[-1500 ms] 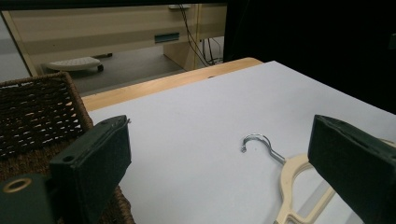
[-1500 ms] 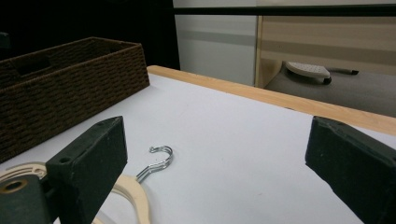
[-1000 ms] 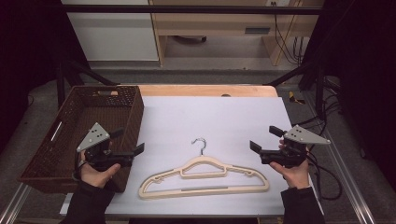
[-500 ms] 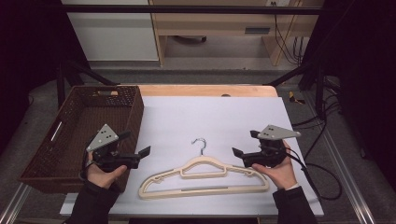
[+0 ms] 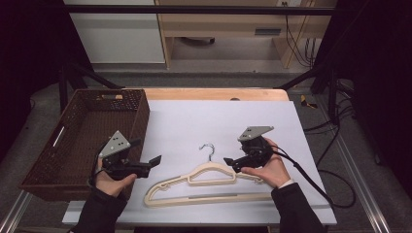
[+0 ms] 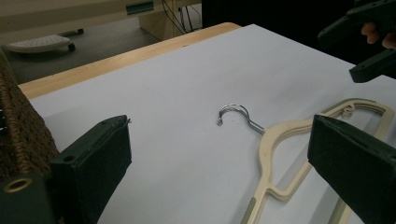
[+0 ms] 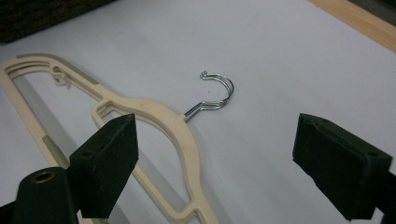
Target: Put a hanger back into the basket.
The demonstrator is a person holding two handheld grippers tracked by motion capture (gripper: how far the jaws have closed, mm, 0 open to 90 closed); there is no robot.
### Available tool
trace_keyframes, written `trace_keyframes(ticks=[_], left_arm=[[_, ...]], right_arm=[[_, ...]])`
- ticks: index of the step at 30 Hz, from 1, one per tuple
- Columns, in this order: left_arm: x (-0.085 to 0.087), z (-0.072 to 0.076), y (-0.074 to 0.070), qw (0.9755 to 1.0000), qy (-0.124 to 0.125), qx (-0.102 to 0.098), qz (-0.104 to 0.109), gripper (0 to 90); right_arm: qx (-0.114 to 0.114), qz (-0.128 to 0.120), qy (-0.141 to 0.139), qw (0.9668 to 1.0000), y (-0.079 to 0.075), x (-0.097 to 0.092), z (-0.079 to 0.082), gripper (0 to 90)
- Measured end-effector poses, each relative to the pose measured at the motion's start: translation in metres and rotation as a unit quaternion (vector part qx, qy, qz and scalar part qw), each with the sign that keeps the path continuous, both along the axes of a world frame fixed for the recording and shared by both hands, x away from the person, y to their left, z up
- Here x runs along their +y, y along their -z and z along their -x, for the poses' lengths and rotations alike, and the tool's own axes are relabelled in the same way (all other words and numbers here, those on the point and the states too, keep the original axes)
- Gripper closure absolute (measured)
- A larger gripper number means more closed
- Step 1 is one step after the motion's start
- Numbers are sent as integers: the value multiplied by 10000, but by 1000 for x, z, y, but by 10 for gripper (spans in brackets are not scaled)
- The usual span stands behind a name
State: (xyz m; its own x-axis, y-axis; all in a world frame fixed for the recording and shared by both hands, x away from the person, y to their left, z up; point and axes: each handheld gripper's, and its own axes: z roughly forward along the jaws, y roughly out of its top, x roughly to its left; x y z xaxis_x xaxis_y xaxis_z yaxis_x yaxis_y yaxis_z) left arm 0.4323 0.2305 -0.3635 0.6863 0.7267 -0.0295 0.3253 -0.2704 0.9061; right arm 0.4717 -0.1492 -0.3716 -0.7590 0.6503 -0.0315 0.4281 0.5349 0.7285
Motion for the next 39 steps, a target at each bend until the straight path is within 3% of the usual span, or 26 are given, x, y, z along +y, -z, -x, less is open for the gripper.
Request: trace_keyframes(ticks=[2,3,8,10,17,19,21,24,27,29,30,31,39], left_arm=[[-1,0,1,10000,21,7,-17,59],[-2,-1,2,10000,29,33,-30,59],[-4,-1,3,9999,51,56,-72,59],[-6,0,3,9999,88,44,-99,59],[-6,-1,3,9999,89,58,-107,60],[-7,-1,4,9999,93,65,-114,60],[-7,-1,4,9998,106,68,-129,60],[-8,-1,5,9998,123,89,-149,60],[-8,-1,5,9997,127,93,-165,60],[-8,-2,5,9997,126,94,-168,60],[-8,-2,5,9997,126,94,-168,60],[-8,-2,6,9997,126,97,-173,60],[-9,-2,7,9996,140,125,-187,60]], right_arm=[[79,110,-16,9999,3,5,-4,147],[212,278,-38,9994,7,11,-9,154],[424,525,-92,9977,18,22,-18,173],[582,783,-149,9951,25,28,-23,183],[809,1157,-318,9895,33,38,-30,250],[1007,1305,-443,9853,38,45,-33,289],[1022,1388,-474,9839,40,46,-34,310],[1231,1661,-518,9770,50,55,-36,382],[1236,1763,-576,9748,55,56,-39,407],[1341,1932,-568,9703,60,56,-42,450],[1341,1932,-568,9703,60,56,-42,450],[1410,1990,-588,9680,62,57,-44,478],[1564,1985,-657,9653,69,59,-48,595]])
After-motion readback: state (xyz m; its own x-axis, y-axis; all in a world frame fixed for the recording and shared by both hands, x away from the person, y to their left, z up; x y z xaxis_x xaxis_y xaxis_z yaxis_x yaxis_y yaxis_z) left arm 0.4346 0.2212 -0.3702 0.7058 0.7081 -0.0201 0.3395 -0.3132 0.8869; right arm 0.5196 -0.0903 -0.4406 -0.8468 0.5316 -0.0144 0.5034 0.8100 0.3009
